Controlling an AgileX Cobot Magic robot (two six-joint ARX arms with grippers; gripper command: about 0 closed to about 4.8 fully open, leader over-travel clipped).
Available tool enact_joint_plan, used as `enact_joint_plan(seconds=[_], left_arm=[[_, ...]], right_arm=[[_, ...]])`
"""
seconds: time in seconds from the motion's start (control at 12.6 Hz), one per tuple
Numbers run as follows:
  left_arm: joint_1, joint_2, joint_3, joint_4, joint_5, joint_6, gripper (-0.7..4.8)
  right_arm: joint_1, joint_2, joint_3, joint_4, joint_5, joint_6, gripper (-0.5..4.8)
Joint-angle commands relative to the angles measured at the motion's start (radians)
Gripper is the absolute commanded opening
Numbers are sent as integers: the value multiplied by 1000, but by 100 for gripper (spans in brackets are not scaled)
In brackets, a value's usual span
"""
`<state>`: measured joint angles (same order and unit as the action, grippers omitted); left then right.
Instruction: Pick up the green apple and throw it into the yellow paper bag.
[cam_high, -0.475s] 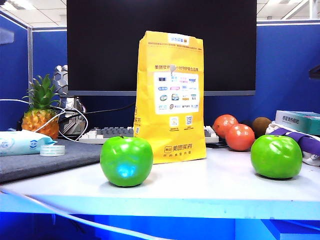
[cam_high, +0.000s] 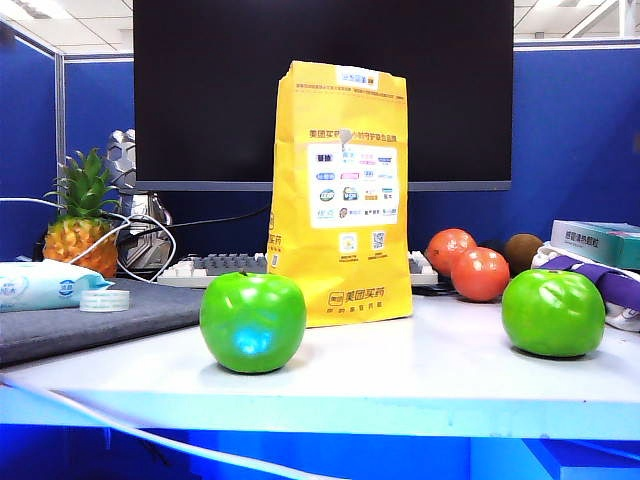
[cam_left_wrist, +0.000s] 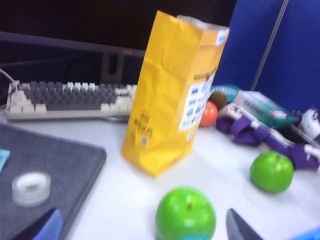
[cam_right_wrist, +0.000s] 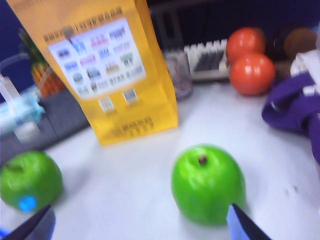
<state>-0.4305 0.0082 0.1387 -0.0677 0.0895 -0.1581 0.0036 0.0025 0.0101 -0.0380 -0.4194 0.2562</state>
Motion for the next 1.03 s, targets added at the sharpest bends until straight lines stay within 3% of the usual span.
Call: enact_joint_plan(seconds=[0.08,0.16,0.24,0.4,0.55,0.63,0.79,0.87,0.95,1.03], left_arm=[[0,110,108,26,-26,-7,436],[0,172,145,27,-26,8,436],[0,304,215,42,-26,93,436],[0,492,328,53,-21,143,442],[0,738,513,-1,73,178,476],[0,898,637,-29,166,202,477],[-1,1014,725,-34,178,241,477],[-1,1059,760,-45,181,258,477],[-3,1117,784,-90,285,280,479],[-24,1133,784,-113,347,281,479]], right_arm=[[0,-1,-8,263,69,117,479],[0,-1,-8,327,102,127,479],[1,3,-6,339,131,144,479],[0,35,0,303,158,143,479],[0,140,87,233,171,67,479],[0,312,220,183,199,-77,479],[0,534,351,163,177,-106,479],[-1,661,419,122,142,-131,479],[0,913,552,31,35,-162,479],[0,1017,605,1,11,-195,479]])
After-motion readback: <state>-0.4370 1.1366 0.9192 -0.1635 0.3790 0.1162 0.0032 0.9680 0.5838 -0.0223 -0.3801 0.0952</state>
